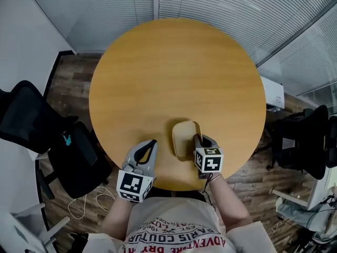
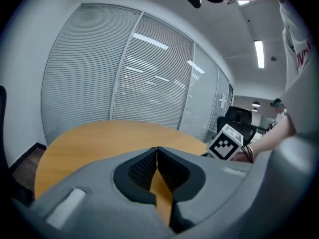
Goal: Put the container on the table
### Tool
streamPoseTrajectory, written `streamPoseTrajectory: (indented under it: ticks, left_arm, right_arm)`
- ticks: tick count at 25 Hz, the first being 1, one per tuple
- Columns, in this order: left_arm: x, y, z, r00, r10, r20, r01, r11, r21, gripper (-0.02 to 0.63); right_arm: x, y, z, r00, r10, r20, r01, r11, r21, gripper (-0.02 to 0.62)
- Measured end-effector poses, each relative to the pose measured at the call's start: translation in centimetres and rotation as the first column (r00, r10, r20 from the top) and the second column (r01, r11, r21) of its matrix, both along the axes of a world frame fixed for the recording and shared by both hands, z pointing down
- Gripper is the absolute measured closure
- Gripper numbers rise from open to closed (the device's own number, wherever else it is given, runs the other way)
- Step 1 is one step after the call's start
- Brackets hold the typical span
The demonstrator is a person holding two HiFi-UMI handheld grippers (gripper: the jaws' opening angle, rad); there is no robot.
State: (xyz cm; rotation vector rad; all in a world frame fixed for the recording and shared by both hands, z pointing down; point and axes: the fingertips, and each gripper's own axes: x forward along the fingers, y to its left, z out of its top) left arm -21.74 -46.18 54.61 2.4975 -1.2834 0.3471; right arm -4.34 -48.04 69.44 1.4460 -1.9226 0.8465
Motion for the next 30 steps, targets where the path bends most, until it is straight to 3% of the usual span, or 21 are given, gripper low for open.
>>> streamPoseTrajectory:
  ticks: [9, 16, 21, 25, 30]
  left_arm:
    - [-0.6, -0.7, 2.7, 1.000, 0.000, 0.029, 0.002, 0.998, -0.066, 0.594]
    - [-1.4, -1.3, 3.0, 0.997, 0.013, 0.071, -0.008, 0.998, -0.061, 0.594]
    - [-1.9, -2.1, 2.1, 0.998, -0.014, 0.055, 0.017, 0.998, -0.054, 0.594]
    - [-1.5, -2.0, 1.4, 0.998, -0.025, 0.050, 0.028, 0.999, -0.047, 0.594]
    - [-0.8, -1.5, -0.3, 0.998, -0.061, 0.028, 0.061, 0.998, -0.018, 0.594]
  right_arm:
    - [1.6, -0.8, 3.8, 0.997, 0.054, -0.053, -0.059, 0.993, -0.103, 0.584]
    - [1.8, -1.2, 4.1, 0.995, 0.073, -0.064, -0.079, 0.993, -0.091, 0.577]
    - [2.1, -0.9, 3.9, 0.992, 0.123, -0.022, -0.125, 0.987, -0.098, 0.461]
    - [2.4, -1.1, 1.7, 0.991, 0.134, -0.018, -0.135, 0.990, -0.044, 0.457]
    - [2.6, -1.4, -3.0, 0.996, 0.087, -0.028, -0.085, 0.994, 0.066, 0.514]
